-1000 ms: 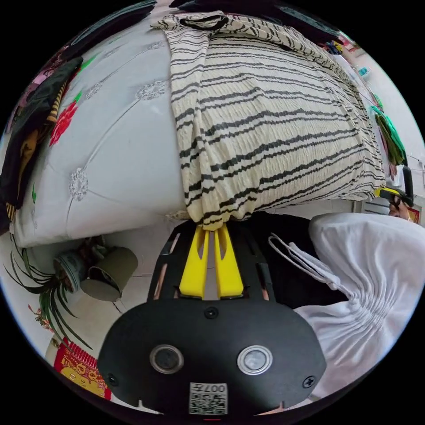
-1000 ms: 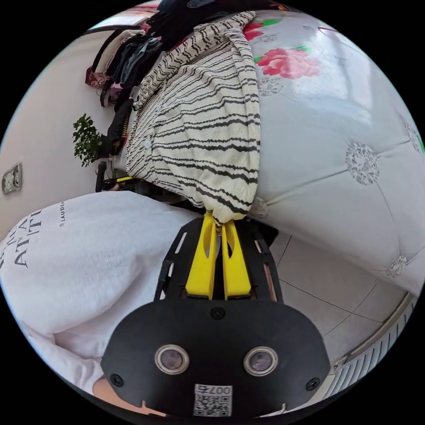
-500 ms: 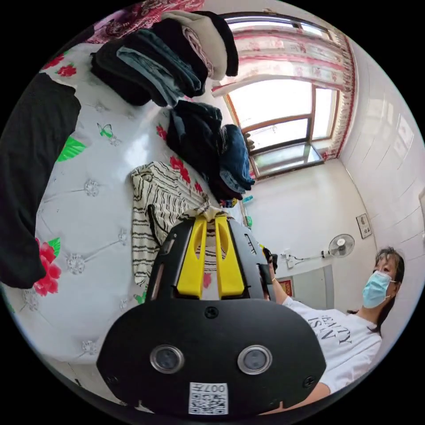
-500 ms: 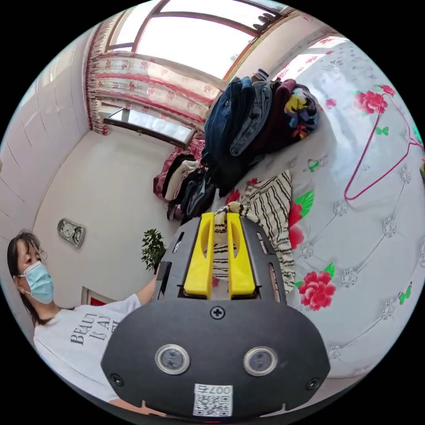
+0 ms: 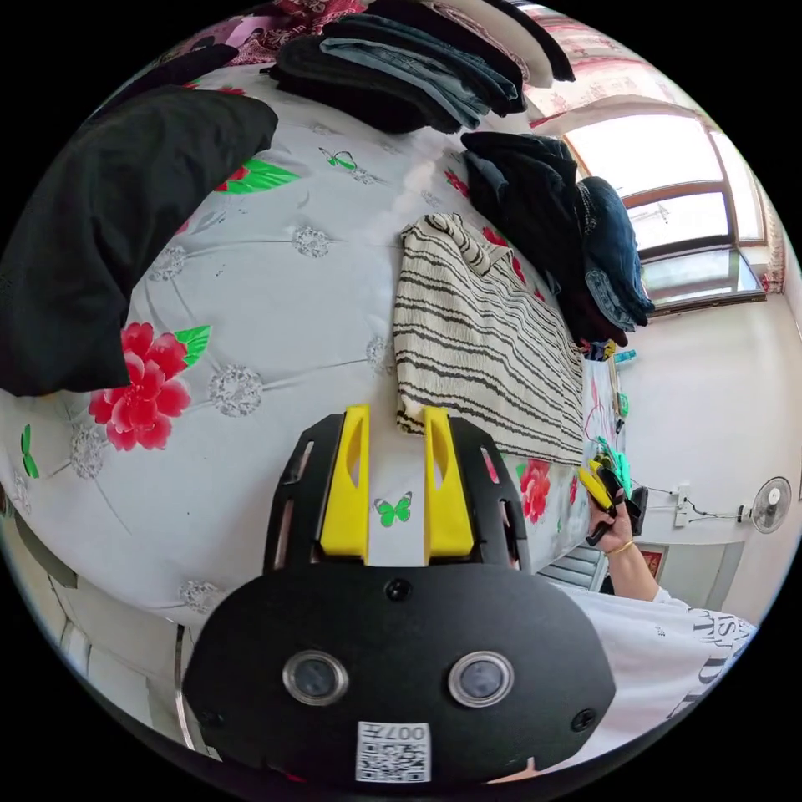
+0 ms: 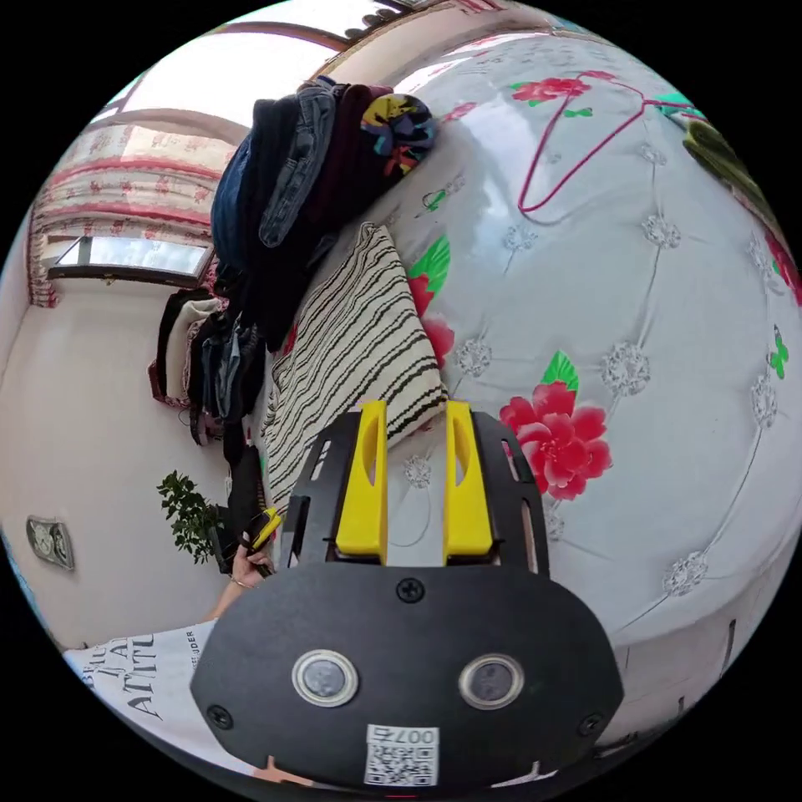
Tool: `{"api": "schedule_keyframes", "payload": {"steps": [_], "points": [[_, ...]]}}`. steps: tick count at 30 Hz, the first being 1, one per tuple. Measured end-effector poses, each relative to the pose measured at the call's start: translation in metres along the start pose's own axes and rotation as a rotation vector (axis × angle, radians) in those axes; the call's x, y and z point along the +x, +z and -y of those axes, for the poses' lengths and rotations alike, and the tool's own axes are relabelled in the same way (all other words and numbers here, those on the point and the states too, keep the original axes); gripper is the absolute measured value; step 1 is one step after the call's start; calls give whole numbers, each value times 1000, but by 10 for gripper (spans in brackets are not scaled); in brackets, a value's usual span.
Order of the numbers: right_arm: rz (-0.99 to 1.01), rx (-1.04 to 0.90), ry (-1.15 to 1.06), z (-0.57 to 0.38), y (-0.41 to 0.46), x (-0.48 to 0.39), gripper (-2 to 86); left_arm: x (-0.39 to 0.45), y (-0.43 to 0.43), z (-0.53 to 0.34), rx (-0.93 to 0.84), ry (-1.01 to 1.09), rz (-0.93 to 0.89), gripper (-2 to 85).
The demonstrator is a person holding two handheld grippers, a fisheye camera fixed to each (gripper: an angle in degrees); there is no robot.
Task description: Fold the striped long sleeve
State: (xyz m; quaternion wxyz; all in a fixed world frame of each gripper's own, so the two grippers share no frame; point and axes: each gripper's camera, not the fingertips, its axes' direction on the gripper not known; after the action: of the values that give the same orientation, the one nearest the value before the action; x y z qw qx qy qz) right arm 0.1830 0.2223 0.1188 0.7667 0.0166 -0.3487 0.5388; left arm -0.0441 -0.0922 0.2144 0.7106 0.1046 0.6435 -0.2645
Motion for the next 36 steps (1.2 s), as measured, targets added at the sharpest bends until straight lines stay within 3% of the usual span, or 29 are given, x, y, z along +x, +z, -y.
{"api": "schedule_keyframes", "payload": {"steps": [6, 10, 17, 20, 24, 28, 33, 36], "points": [[72, 28, 102, 15, 32, -5, 34, 21, 29, 20, -51, 43, 109, 9], [85, 40, 185, 20, 34, -2, 5, 37, 44, 11, -127, 135, 80, -7], [139, 93, 228, -30, -18, 48, -2, 19, 47, -55, -239, 111, 26, 2], [116, 124, 314, -51, -27, 72, -3, 27, 36, -65, -200, 140, 110, 60], [140, 143, 365, -57, -24, 79, -3, 87, 37, -35, -90, 401, 218, 101], [118, 137, 328, -52, -14, 64, -3, 163, 98, 8, -59, 675, 296, 112], [138, 162, 332, -56, -9, 54, -4, 198, 175, 53, -123, 778, 389, 94], [110, 159, 338, -61, -6, 51, -4, 183, 179, 80, -116, 706, 393, 41]]}}
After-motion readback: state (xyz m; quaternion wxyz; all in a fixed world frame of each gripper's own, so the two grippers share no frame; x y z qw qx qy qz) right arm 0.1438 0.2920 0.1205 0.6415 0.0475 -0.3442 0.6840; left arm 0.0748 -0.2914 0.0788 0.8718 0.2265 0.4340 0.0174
